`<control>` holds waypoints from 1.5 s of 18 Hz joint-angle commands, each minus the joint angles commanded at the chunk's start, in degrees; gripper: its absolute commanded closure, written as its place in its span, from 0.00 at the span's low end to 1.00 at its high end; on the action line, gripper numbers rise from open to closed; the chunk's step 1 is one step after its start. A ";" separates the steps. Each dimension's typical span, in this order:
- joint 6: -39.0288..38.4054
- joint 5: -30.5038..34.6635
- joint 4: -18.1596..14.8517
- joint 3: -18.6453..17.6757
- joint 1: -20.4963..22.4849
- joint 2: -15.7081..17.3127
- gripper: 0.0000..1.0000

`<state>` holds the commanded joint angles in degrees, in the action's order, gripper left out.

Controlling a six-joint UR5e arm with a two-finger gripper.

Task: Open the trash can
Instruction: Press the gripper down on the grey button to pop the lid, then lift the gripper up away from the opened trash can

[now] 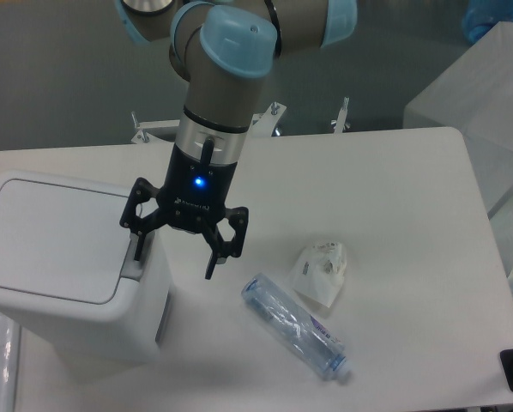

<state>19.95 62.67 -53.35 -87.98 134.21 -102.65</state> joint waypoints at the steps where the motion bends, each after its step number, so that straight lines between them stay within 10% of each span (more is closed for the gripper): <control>1: 0.00 0.09 0.09 0.00 0.00 -0.18 0.00; 18: 0.17 0.18 0.62 1.32 0.17 -0.27 0.00; 27: 12.89 1.84 0.62 1.50 9.65 -0.62 0.00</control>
<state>32.84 64.50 -52.73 -86.48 143.86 -103.27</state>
